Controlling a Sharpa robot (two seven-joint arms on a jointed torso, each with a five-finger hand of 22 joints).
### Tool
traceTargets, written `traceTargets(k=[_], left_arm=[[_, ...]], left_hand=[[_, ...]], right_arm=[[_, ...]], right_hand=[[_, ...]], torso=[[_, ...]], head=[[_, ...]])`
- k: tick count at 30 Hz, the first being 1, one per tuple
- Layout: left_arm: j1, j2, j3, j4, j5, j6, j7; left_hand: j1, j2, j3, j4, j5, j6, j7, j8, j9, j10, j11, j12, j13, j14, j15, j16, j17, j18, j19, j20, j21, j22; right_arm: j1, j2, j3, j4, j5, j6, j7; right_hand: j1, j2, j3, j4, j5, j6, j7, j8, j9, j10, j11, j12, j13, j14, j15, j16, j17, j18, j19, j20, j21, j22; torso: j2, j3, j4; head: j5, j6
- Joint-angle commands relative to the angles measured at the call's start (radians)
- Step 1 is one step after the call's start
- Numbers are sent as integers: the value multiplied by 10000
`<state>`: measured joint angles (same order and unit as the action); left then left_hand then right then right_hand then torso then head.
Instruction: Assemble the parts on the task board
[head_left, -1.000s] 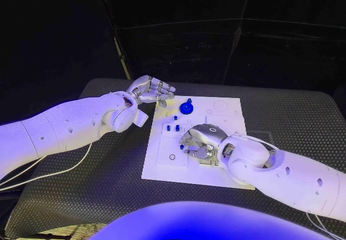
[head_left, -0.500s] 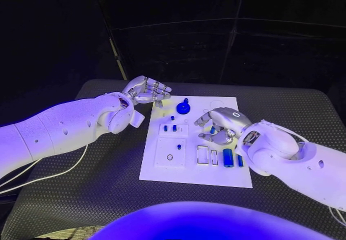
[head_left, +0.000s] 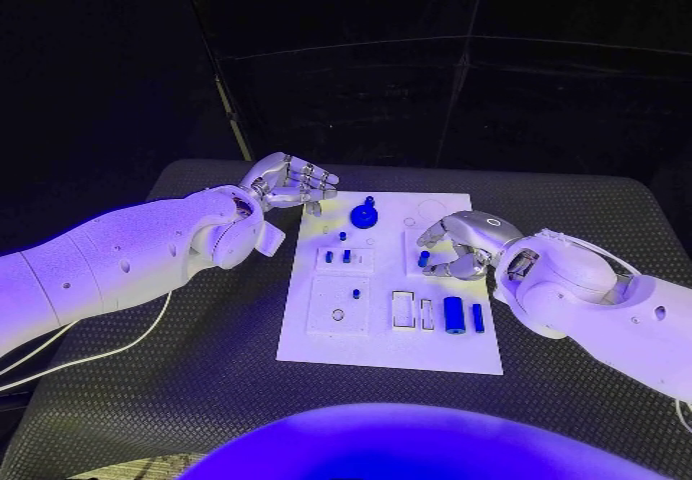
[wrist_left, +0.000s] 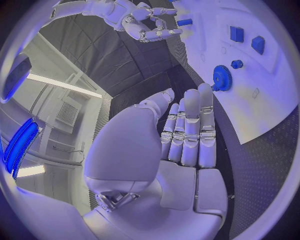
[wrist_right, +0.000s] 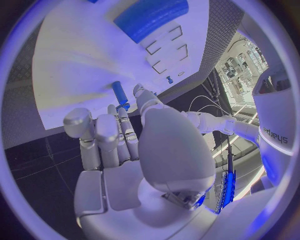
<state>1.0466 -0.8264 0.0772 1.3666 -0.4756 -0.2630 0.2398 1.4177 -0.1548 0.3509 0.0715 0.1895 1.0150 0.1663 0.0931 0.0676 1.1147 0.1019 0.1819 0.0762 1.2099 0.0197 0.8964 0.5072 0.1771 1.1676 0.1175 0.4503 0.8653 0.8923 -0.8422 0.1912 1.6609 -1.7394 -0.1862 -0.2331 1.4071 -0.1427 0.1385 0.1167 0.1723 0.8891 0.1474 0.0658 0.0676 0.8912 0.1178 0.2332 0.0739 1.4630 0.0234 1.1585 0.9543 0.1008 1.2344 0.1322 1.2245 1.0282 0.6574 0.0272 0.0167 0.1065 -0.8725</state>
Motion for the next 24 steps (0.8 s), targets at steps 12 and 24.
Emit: traceTargets(k=[12, 24], left_arm=[[13, 10, 11, 1, 50, 110, 123], [13, 13, 11, -5, 50, 172, 94]], left_hand=[[-48, 105, -12, 9, -49, -42, 41, -34, -8, -67, 19, 71, -11, -68, -9, -67, -24, 38, -64, -2, -54, -28], [-59, 118, -13, 19, -49, -40, 43, -31, -7, -69, 20, 78, -10, -69, -7, -71, -28, 38, -64, 1, -61, -34]], right_arm=[[16, 334, 19, -275, -129, 417, -47], [16, 410, 20, -414, -190, 590, -134]], right_hand=[[490, 669, 180, -8, -85, 532, 116, 196, 59, 858, -199, 777, -47, 75, -121, 47, -1, 115, 280, -123, 237, 383], [743, 916, 924, 49, -445, 1420, 34, 450, 103, 2147, -402, 743, -62, 228, -283, 517, 492, -27, 717, -276, 741, 1081]], torso=[[12, 3, 3], [10, 9, 8]], head=[[2, -1], [-35, -1]])
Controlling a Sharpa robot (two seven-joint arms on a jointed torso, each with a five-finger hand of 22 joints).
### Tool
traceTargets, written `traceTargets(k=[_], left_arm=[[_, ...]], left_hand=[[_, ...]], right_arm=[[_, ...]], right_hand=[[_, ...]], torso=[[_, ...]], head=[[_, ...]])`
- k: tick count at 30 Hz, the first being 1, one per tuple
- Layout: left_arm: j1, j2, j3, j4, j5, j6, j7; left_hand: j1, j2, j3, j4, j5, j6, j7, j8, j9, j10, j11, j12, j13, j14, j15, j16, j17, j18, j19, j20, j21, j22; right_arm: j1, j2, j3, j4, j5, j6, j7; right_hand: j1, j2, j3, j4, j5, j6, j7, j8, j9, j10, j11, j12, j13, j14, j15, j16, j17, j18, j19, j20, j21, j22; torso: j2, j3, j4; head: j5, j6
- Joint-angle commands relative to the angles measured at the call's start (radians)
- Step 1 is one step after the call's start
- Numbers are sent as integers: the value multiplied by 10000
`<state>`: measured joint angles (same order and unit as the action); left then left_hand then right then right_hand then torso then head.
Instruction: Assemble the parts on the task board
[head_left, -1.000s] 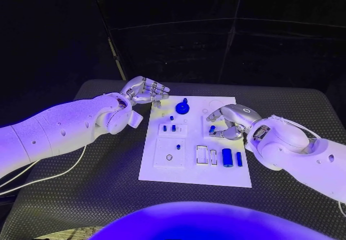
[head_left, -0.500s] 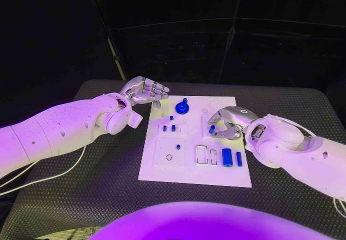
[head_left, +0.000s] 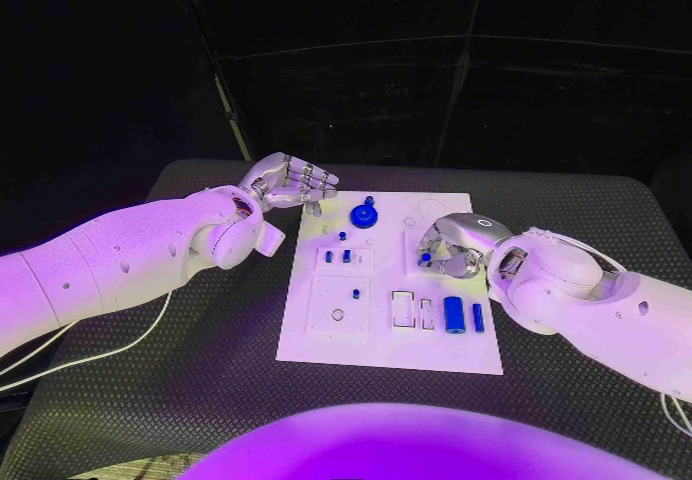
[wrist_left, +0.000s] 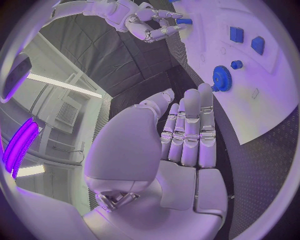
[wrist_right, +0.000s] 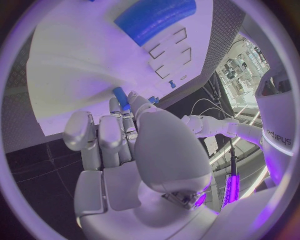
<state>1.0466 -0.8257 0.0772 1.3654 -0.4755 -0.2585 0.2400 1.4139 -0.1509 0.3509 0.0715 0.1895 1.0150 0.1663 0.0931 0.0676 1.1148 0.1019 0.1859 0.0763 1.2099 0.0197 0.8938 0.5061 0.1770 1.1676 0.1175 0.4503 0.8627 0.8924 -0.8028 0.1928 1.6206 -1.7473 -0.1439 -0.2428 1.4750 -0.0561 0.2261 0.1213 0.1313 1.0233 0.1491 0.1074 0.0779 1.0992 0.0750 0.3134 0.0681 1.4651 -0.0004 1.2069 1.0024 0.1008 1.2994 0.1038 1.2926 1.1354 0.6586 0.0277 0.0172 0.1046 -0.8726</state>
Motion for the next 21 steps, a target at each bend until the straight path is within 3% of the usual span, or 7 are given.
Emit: traceTargets(k=[1, 12, 18, 21], left_arm=[[13, 7, 11, 6, 49, 143, 86], [13, 3, 11, 22, 50, 421, 101], [13, 6, 11, 34, 51, 467, 133], [13, -2, 11, 34, 51, 546, 156]], left_hand=[[-21, 80, -13, 18, -49, -40, 43, -32, -7, -69, 20, 38, -12, -69, -7, -44, -17, 39, -64, 1, -62, -9], [-42, 95, -21, 35, -52, -50, 48, -34, -7, -85, 26, 45, -12, -69, -3, -52, -24, 39, -64, 6, -77, -20], [-46, 97, -23, 37, -52, -51, 49, -35, -7, -88, 26, 46, -12, -69, -2, -52, -25, 39, -64, 6, -79, -22], [-78, 106, -40, 59, -56, -60, 55, -36, -7, -105, 32, 56, -12, -67, 4, -58, -32, 38, -62, 13, -96, -35]], right_arm=[[14, 21, 5, -24, -117, 171, -43], [14, 116, 5, -148, -198, 95, -67], [12, 74, 4, -5, 6, -536, 54], [12, 2, 7, 194, 145, -773, 90]], right_hand=[[69, 16, 120, 2, -40, 101, 10, 23, -13, 113, 19, -119, -9, 203, -50, 37, 1, -29, 66, -1, 69, 16], [127, -68, 483, -47, -34, 150, 24, -49, -63, 202, 34, -393, -22, 189, -47, 80, 2, -36, 59, -11, 101, 54], [320, 5, 964, -209, -277, 344, 45, -7, -57, 459, 16, -480, 11, 205, -63, 178, 90, -69, 150, -21, 230, 236], [460, 22, 1246, -369, -368, 423, 44, 5, -58, 567, 4, -524, 26, 204, -77, 205, 97, -73, 157, -36, 262, 272]], torso=[[-2, 4, 4], [-8, -2, -3], [-12, -8, 1], [-5, 19, -26]], head=[[-21, 0], [-36, 0], [-5, 0], [50, 0]])
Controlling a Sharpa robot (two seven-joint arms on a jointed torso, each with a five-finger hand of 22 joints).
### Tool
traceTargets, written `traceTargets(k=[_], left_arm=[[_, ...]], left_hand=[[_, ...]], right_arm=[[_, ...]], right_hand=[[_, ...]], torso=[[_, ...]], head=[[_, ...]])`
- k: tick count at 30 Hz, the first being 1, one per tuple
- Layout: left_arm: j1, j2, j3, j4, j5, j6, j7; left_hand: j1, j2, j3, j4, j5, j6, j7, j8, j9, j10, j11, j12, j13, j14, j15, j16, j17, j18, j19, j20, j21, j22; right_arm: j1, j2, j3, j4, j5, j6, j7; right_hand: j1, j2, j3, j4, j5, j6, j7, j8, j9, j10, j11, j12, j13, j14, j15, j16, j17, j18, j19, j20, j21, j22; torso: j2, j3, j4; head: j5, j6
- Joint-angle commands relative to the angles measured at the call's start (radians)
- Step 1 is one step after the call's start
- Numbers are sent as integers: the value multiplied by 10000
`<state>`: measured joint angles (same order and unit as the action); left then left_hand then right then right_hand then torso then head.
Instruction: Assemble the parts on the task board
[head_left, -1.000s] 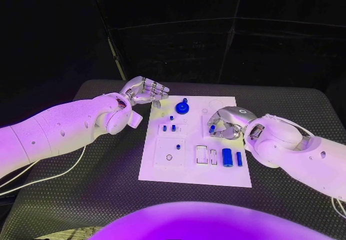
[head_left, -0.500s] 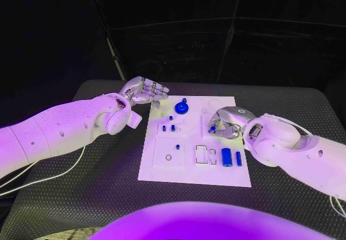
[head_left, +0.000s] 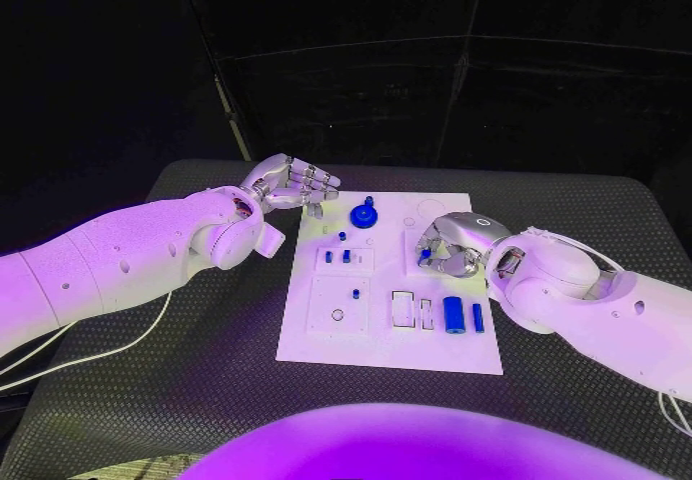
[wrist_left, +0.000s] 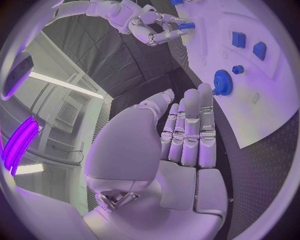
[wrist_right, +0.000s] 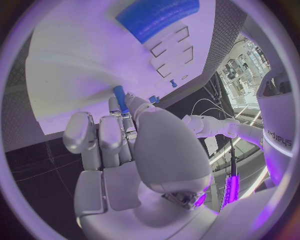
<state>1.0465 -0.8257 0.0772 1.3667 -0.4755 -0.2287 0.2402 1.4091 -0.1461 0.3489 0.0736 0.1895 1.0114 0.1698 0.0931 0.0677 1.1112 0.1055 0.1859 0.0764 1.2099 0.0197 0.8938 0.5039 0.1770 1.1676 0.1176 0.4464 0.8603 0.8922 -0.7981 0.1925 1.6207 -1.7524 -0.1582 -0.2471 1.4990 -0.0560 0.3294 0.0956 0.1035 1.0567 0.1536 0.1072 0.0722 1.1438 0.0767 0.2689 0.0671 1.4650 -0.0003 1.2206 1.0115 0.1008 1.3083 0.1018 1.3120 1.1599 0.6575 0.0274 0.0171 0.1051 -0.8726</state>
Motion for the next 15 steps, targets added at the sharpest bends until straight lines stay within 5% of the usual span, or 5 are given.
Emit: traceTargets(k=[1, 5, 12, 15], left_arm=[[12, -2, 11, 17, 51, 271, 159], [10, 3, 11, 12, 51, 325, 178], [2, 3, 11, 2, 51, 300, 213], [-2, 16, 11, -1, 52, 290, 221]], left_hand=[[-39, 61, -25, 45, -57, -24, 21, -35, -7, -73, -3, 59, -12, -66, 6, -59, -11, 38, -61, 15, -61, -15], [-43, 66, -27, 49, -56, -21, 22, -33, -6, -75, -2, 61, -12, -65, 7, -59, -12, 38, -60, 15, -64, -18], [-46, 76, -28, 54, -55, -13, 24, -28, -3, -79, -1, 65, -12, -64, 8, -61, -14, 39, -59, 17, -69, -22], [-46, 76, -28, 54, -55, -13, 24, -28, -3, -79, -1, 65, -12, -64, 8, -61, -14, 39, -59, 17, -69, -22]], right_arm=[[16, -82, 12, 267, 261, -701, 138], [19, -222, 53, 533, 494, -888, 156], [20, -330, 399, 1052, 794, -1120, 226], [21, -328, 493, 1309, 1027, -1165, 321]], right_hand=[[263, 20, 304, -175, -119, 112, -1, 10, -1, 155, -18, -90, 43, 202, -80, 73, 3, -74, 69, -21, 78, 39], [299, 5, 495, -293, -144, 172, -8, 18, -1, 237, -28, -114, 61, 202, -84, 102, 24, -86, 94, -26, 125, 102], [258, -45, 649, -379, -148, 208, -6, 12, -6, 292, -29, -149, 76, 205, -85, 140, 57, -96, 116, -29, 170, 160], [238, -68, 694, -408, -134, 218, -7, 9, -7, 307, -31, -163, 81, 209, -85, 159, 75, -101, 129, -29, 191, 188]], torso=[[8, 31, -23], [-10, -7, 19], [5, 18, -12], [-1, -3, 3]], head=[[35, 0], [-17, 0], [51, 0], [45, 0]])
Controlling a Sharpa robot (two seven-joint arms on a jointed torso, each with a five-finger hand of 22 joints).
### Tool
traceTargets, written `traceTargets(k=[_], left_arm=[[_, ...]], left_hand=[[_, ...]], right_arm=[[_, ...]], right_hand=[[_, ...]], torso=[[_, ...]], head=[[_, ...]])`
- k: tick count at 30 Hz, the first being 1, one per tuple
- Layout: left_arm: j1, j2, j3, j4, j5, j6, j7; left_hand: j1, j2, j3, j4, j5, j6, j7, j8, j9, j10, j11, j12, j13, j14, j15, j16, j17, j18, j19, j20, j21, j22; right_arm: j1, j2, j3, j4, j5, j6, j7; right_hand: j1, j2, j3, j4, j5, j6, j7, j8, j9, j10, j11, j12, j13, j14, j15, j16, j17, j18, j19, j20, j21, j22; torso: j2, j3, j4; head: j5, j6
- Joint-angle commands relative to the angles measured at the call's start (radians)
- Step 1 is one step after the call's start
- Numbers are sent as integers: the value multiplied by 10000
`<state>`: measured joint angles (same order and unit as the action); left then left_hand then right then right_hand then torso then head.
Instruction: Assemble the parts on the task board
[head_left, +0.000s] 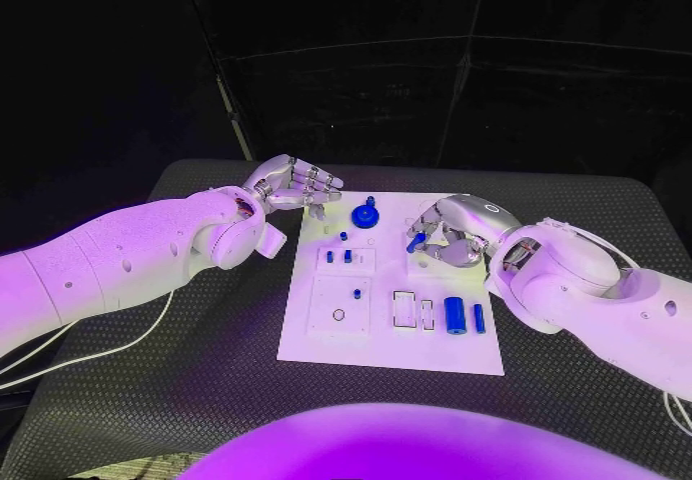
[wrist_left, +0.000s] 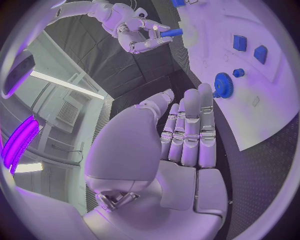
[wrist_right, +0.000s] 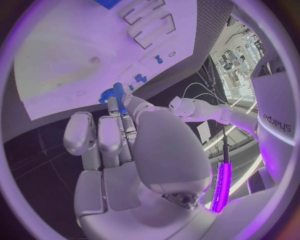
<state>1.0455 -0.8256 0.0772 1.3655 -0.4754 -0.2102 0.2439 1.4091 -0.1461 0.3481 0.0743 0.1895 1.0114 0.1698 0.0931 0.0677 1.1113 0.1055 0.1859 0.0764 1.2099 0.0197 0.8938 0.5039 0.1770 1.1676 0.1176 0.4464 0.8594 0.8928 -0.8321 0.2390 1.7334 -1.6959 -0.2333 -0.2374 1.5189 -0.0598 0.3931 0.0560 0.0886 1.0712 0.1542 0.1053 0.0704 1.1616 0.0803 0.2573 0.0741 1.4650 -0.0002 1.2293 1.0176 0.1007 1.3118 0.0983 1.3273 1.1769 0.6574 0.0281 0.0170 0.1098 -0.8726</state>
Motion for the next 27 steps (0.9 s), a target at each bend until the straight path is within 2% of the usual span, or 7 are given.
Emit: traceTargets(k=[1, 6, 10, 13, 18, 21, 27], left_arm=[[8, 18, 11, 12, 51, 103, 188], [6, 30, 12, 20, 52, 68, 197], [6, 58, 12, 23, 186, 21, 213], [7, 78, 13, 17, 310, -2, 220], [8, 115, 13, 12, 403, -28, 234], [9, 142, 14, 6, 423, -30, 241], [10, 188, 14, -11, 444, -14, 245]], left_hand=[[-46, 76, -20, 46, -56, -14, 24, -27, -3, -80, -1, 65, -12, -64, 8, -61, -15, 39, -59, 17, -70, -13], [-46, 76, -20, 46, -56, -14, 24, -27, -3, -80, -1, 65, -12, -64, 8, -61, -15, 39, -59, 17, -70, -13], [-38, 87, -18, 43, -53, -7, 24, -22, -1, -83, -3, 73, -11, -63, 7, -62, -17, 41, -56, 17, -77, -19], [-22, 92, -14, 34, -51, -7, 24, -21, -1, -86, -5, 79, -10, -62, 5, -64, -20, 43, -53, 17, -81, -24], [-22, 92, -14, 34, -51, -7, 24, -21, -1, -86, -5, 79, -10, -62, 5, -64, -20, 43, -53, 17, -81, -24], [-22, 92, -14, 34, -51, -7, 24, -21, -1, -86, -5, 79, -10, -62, 5, -64, -20, 43, -53, 17, -81, -24], [-19, 94, -13, 32, -51, -7, 25, -20, -1, -86, -5, 81, -10, -62, 5, -64, -20, 43, -52, 17, -82, -25]], right_arm=[[14, 35, 46, 255, 534, -408, 257], [12, 388, 85, 402, 914, -242, 458], [8, 872, -31, 321, 1023, -112, 694], [6, 1181, -268, 213, 984, -36, 858], [3, 1704, -820, -68, 778, 147, 1084], [0, 1962, -1117, -267, 616, 298, 1170], [-10, 2280, -1448, -616, 299, 575, 1194]], right_hand=[[31, -38, 81, -26, 23, 78, -14, 25, 10, 135, -67, -54, 13, 211, -86, 80, 20, -103, 100, 6, 47, 30], [8, -58, 136, -61, 46, 89, -13, 21, 9, 149, -67, -72, 17, 209, -87, 83, 13, -101, 93, 5, 49, 29], [-22, -79, 204, -104, 91, 91, -11, 10, 4, 154, -63, -100, 20, 201, -84, 74, -15, -97, 73, 6, 43, 14], [-56, -99, 271, -146, 144, 89, -4, -4, 0, 154, -56, -129, 22, 196, -80, 78, -20, -95, 62, 8, 45, 14], [-99, -121, 328, -185, 196, 89, 2, -16, -3, 155, -49, -159, 24, 191, -75, 78, -32, -93, 47, 11, 44, 8], [-101, -122, 330, -186, 198, 89, 3, -16, -3, 154, -49, -160, 24, 191, -75, 79, -32, -92, 46, 11, 43, 7], [-146, -140, 364, -207, 220, 86, 8, -27, -5, 144, -41, -189, 22, 188, -70, 80, -38, -90, 32, 15, 39, -2]], torso=[[-2, -16, 11], [7, -27, 19], [0, -21, 29], [6, -14, 30], [4, -23, 5], [10, -11, 1], [6, 1, 4]], head=[[5, 0], [65, 0], [110, 0], [139, 0], [208, 0], [233, 0], [267, 0]])
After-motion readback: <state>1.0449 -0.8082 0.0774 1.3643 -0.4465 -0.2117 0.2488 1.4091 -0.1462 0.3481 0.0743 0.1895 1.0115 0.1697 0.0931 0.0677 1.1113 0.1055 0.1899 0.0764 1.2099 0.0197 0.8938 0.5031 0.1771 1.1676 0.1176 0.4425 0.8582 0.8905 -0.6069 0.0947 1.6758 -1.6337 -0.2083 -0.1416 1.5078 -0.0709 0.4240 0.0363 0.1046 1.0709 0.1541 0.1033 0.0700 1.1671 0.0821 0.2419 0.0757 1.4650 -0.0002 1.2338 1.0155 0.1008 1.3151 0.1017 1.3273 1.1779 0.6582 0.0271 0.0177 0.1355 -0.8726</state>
